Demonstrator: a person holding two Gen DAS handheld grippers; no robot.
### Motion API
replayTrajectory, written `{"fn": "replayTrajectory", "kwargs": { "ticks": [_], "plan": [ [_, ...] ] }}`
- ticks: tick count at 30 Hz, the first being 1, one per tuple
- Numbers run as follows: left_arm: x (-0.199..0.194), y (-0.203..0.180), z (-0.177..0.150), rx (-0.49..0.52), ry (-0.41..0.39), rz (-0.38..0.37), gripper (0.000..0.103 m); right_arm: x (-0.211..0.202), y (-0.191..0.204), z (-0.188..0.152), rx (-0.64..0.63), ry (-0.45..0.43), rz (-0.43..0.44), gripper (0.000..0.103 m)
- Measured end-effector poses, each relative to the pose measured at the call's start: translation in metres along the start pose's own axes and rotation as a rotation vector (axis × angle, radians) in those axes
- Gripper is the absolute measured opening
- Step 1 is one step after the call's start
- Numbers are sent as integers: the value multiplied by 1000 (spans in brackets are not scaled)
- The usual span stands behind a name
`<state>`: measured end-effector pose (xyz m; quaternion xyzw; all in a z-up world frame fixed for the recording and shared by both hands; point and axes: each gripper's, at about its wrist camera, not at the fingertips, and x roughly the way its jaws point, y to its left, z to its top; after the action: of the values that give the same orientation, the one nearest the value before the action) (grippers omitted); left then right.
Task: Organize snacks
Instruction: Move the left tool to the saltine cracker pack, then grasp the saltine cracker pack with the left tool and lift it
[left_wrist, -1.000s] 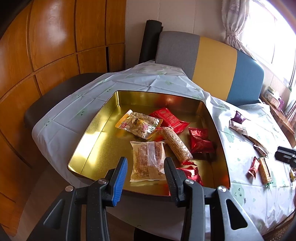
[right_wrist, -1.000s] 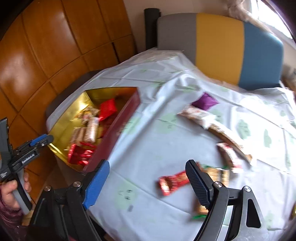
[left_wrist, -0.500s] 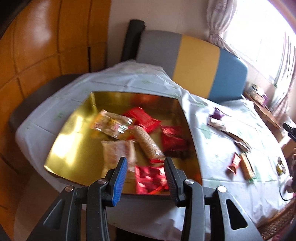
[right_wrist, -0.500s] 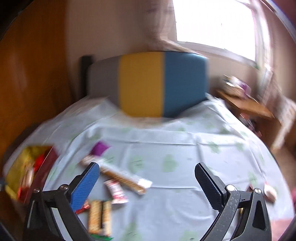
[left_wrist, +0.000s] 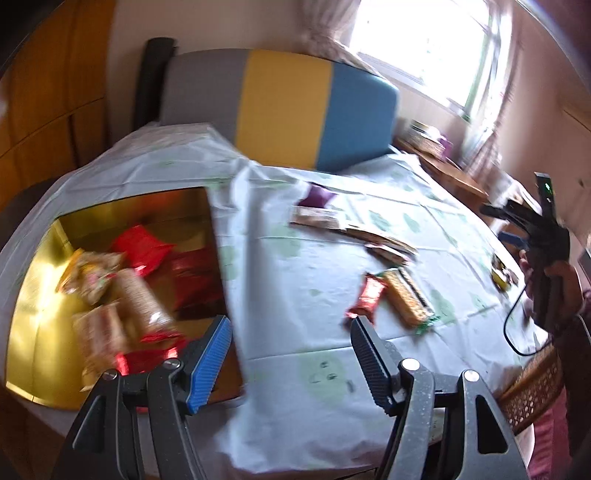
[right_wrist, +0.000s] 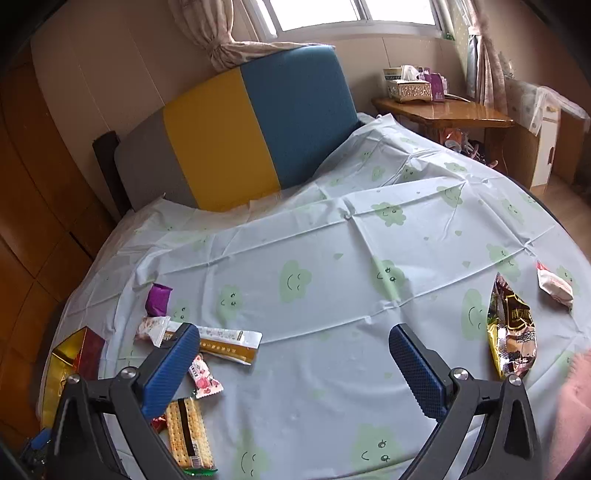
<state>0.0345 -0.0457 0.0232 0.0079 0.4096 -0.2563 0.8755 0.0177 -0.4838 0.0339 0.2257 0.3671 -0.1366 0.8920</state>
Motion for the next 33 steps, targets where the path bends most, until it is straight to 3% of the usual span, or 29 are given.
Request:
{"fn": "replayTrajectory", "kwargs": {
  "ticks": [2, 4, 10, 11, 13, 16, 23, 30, 31, 32, 33],
  "plan": [
    [5, -13, 3, 40, 8, -21, 82, 2, -1, -1, 6, 9, 0, 103],
    [13, -27, 8, 79, 36, -51, 85, 5, -3, -2, 21, 28, -1, 103],
    [46, -79, 23, 170, 142, -139, 84, 4, -6, -2, 42, 31, 0, 103],
    [52, -86, 24, 173, 158, -147, 79, 4, -6, -2, 42, 31, 2, 103],
    [70, -102, 27, 145, 230, -213, 70, 4, -5, -1, 39, 26, -1, 103],
    [100, -121, 28, 92, 325, -253, 70, 1, -4, -1, 31, 16, 2, 103],
    [161, -155, 32, 86, 430, -169, 70, -2, -4, 2, 39, 5, 46, 103],
    [191, -171, 32, 150, 441, -55, 70, -2, -3, 3, 44, 7, 78, 103],
    [191, -175, 31, 171, 427, -44, 68, -2, -3, 3, 42, 8, 78, 103],
    [191, -179, 30, 196, 416, -37, 58, -1, -2, 3, 39, 9, 77, 103],
    [190, -181, 29, 229, 400, -34, 57, -1, -2, 3, 36, 9, 75, 103]
  ]
}}
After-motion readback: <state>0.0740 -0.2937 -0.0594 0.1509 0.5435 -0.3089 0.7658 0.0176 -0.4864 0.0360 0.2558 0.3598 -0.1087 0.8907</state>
